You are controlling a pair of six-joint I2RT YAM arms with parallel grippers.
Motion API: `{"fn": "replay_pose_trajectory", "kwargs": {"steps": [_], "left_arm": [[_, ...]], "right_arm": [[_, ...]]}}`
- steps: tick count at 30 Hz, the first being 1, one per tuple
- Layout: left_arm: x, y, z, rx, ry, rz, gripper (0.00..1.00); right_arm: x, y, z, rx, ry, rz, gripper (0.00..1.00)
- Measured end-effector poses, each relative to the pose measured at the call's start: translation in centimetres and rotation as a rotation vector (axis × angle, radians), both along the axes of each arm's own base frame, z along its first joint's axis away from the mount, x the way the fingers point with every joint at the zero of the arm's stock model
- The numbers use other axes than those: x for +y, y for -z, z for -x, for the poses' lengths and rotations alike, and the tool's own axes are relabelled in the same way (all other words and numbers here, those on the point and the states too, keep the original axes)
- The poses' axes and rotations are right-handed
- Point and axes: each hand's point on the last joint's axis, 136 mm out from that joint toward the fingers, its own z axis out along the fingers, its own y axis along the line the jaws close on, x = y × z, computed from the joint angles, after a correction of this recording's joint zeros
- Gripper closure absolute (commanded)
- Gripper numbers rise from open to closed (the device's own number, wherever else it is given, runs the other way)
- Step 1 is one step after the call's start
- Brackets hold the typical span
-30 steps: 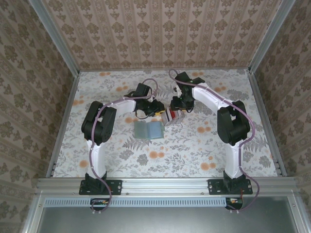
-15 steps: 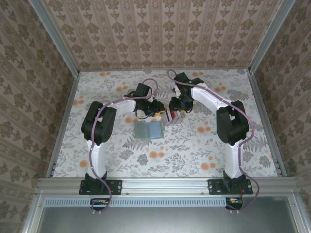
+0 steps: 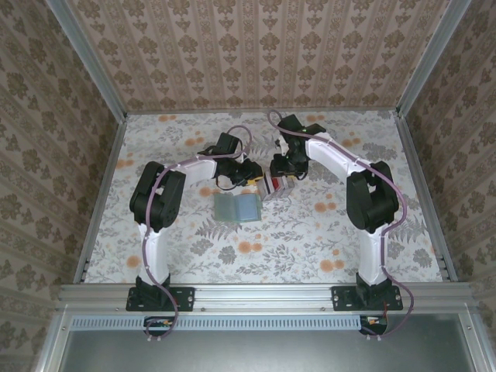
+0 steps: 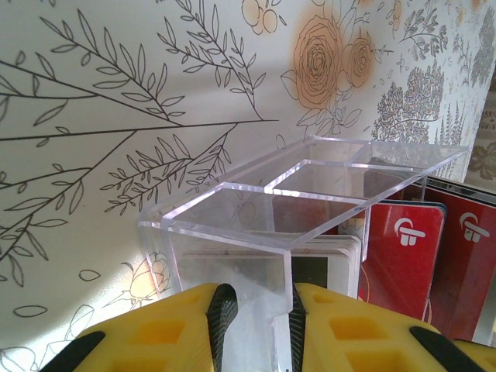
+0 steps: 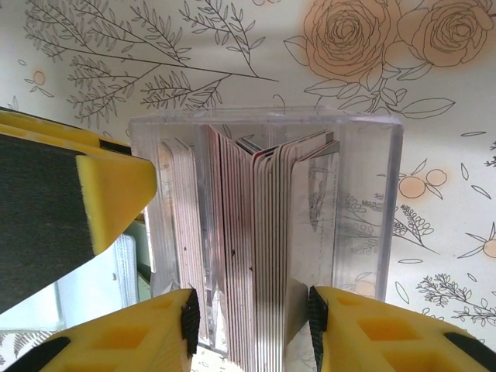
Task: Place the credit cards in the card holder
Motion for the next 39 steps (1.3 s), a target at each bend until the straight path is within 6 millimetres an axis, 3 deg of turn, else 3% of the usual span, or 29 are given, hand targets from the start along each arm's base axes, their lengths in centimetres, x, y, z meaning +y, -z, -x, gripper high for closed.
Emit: {"fn": "replay_pose_trajectory", "kwargs": {"steps": [23, 30, 39], "left_arm": [[0.0, 0.0, 0.0, 0.003, 0.0, -0.002, 0.7], [0.0, 0.0, 0.1, 0.003, 0.0, -0.002, 0.7], [0.4, -0.1, 0.7, 0.008, -0.001, -0.006, 0.69]], "right_arm": [[-0.8, -1.3, -0.5, -0.018, 0.018, 0.017, 0.85], [-1.9, -1.4, -0.5, -0.019, 0.034, 0.047, 0.91], [-3.7, -4.1, -0.7, -0.076, 0.056, 0.059, 0.93]]}}
